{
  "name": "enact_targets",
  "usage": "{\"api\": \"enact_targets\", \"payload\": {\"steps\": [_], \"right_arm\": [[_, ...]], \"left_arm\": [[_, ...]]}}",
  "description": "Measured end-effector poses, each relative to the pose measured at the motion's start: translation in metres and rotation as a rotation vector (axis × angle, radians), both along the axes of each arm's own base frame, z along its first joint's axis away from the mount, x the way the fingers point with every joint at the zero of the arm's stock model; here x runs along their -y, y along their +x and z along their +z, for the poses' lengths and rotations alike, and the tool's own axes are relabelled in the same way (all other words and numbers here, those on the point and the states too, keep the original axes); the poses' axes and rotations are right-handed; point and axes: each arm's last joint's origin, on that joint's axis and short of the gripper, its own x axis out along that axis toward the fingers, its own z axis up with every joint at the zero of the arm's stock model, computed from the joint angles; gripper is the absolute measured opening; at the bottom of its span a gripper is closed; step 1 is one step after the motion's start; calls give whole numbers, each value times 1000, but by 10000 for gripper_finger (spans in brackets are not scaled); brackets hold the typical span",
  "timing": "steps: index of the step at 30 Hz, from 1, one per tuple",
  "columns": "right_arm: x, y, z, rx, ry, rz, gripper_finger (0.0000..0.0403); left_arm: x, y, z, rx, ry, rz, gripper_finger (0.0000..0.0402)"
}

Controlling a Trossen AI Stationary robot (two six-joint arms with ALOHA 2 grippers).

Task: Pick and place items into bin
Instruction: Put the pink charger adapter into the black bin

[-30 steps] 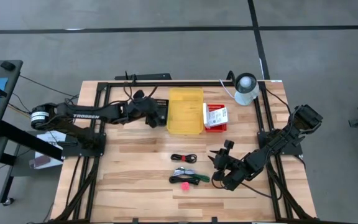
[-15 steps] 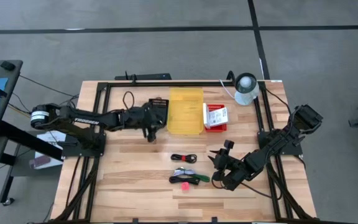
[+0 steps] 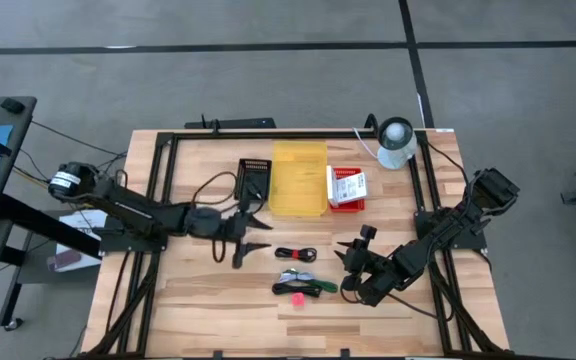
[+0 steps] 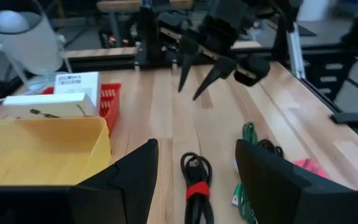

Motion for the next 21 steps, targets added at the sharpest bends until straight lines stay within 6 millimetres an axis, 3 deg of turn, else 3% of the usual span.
{"api": "enact_targets", "payload": {"steps": [4, 13, 21], "right_arm": [[0, 1, 0, 7, 6, 0, 107], [-3, 0, -1, -37, 68, 38, 107], [-6, -2, -3, -79, 120, 75, 107]], "left_arm": [[15, 2, -7, 2, -19, 49, 207], [40, 22, -45, 23, -123, 44, 207], [80, 54, -52, 42, -149, -30, 207]]}}
